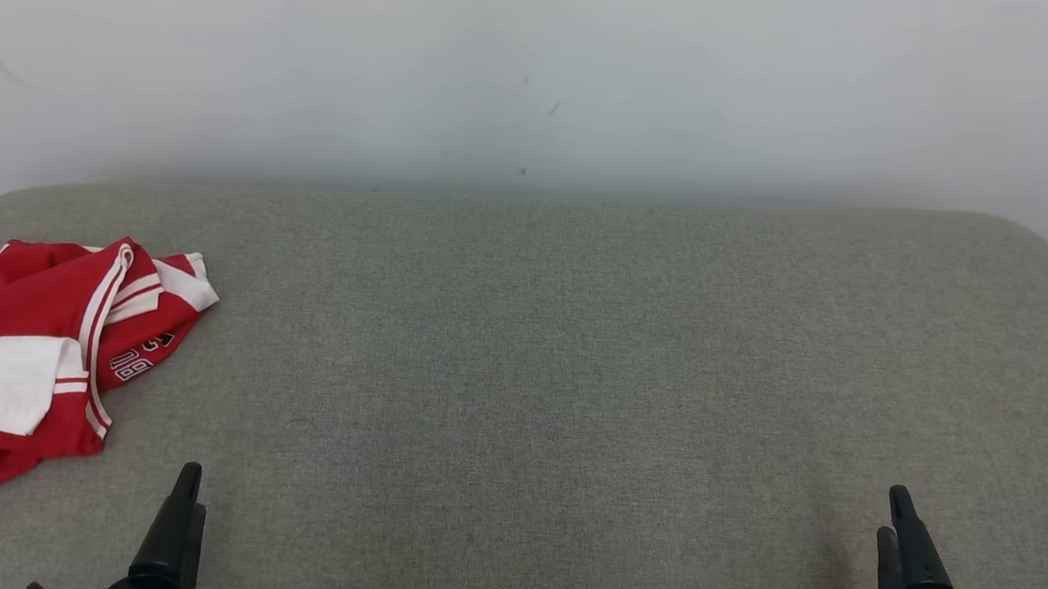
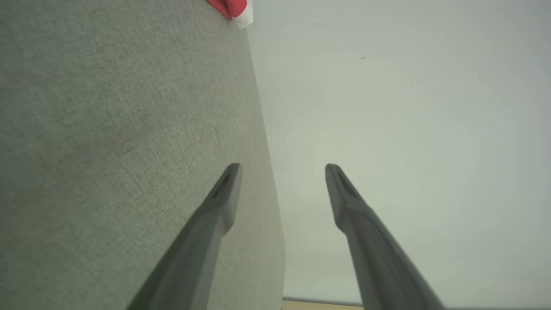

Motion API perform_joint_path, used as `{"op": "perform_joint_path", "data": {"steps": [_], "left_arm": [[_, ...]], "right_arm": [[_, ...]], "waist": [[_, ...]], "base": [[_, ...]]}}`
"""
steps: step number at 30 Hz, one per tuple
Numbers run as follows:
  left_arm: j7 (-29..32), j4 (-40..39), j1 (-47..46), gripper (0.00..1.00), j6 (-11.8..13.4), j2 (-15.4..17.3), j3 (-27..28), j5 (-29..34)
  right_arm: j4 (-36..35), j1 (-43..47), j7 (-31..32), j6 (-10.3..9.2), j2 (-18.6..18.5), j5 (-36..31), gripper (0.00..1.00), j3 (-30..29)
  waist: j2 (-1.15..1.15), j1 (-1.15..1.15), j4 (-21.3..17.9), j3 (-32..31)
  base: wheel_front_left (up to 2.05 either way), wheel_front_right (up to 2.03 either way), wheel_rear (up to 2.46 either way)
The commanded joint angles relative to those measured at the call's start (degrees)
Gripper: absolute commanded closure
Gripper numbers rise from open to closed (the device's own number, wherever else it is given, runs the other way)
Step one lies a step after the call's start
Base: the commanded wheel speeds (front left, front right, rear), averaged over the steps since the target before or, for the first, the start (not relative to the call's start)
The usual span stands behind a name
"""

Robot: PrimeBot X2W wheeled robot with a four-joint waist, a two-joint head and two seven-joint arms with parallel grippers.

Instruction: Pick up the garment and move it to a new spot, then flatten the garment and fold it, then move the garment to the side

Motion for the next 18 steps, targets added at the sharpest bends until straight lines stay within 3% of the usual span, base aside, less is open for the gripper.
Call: {"op": "perform_joint_path", "data": {"steps": [1,13,14,18], "left_arm": [[-0.53,-1.05,-0.6,0.0,-0.01,0.31,0.09,1.75],[-3.46,-2.8,0.4,0.0,1.27,0.29,-0.63,15.45],[-5.6,-4.04,1.33,0.0,2.87,0.34,-1.87,27.23],[-6.45,-4.21,1.76,0.0,3.35,0.36,-2.4,31.73]], "right_arm": [[-1.1,-0.63,-0.51,-0.01,-0.21,-1.74,0.0,0.03],[-2.23,-0.05,-3.44,-0.03,-0.23,-17.06,0.0,0.93],[-2.84,0.67,-5.59,-0.03,-0.26,-30.66,0.0,1.93],[-2.87,1.09,-6.43,-0.04,-0.27,-35.74,0.0,2.3]], "waist": [[0.0,0.0,0.01,-0.02],[0.0,0.0,0.05,-0.29],[0.0,0.0,0.04,-0.7],[0.0,0.0,0.02,-0.91]], "base": [[0.0,0.0,0.0],[0.0,0.0,0.0],[0.0,0.0,0.0],[0.0,0.0,0.0]]}}
